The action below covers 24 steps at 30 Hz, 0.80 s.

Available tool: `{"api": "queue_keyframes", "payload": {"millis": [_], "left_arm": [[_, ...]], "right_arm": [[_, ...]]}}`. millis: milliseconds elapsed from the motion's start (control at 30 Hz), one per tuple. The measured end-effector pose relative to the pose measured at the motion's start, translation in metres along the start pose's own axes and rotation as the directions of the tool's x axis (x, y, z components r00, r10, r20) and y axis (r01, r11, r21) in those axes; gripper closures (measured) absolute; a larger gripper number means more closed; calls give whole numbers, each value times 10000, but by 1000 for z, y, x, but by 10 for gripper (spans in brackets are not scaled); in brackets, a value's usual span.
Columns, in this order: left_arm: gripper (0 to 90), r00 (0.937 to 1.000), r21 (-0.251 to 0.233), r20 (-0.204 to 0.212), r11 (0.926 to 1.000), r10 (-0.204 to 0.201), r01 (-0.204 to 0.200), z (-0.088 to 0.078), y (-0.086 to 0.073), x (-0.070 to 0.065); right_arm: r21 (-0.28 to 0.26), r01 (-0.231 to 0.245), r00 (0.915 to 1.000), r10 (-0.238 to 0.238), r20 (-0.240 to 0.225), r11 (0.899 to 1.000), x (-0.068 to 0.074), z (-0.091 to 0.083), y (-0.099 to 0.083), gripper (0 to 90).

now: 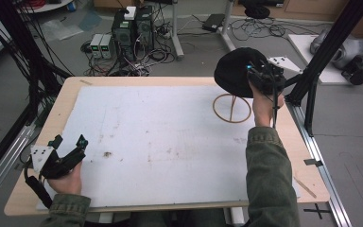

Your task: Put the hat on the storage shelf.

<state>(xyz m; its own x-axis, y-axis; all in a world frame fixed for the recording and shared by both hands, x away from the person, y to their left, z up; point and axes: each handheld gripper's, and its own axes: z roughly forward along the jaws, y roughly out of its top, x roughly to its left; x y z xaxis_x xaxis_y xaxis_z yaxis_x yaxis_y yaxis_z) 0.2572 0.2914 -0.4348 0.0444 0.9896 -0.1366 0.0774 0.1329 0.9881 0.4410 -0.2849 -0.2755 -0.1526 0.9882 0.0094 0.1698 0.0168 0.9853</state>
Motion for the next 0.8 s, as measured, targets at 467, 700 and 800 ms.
{"api": "queue_keyframes", "payload": {"millis": [467,700,800], "left_arm": [[198,10000,-42,6,10000,-42,42,0,0,0],[197,10000,-86,-10,9999,-58,58,0,1,0],[197,10000,-74,-2,10000,-66,66,0,1,0]], "right_arm": [[-522,248,9992,-232,310,9983,12,-12,-7,159],[-654,404,9988,-385,288,9970,24,-20,-9,38],[-716,378,9992,-369,148,9967,27,-26,-14,38]]}}
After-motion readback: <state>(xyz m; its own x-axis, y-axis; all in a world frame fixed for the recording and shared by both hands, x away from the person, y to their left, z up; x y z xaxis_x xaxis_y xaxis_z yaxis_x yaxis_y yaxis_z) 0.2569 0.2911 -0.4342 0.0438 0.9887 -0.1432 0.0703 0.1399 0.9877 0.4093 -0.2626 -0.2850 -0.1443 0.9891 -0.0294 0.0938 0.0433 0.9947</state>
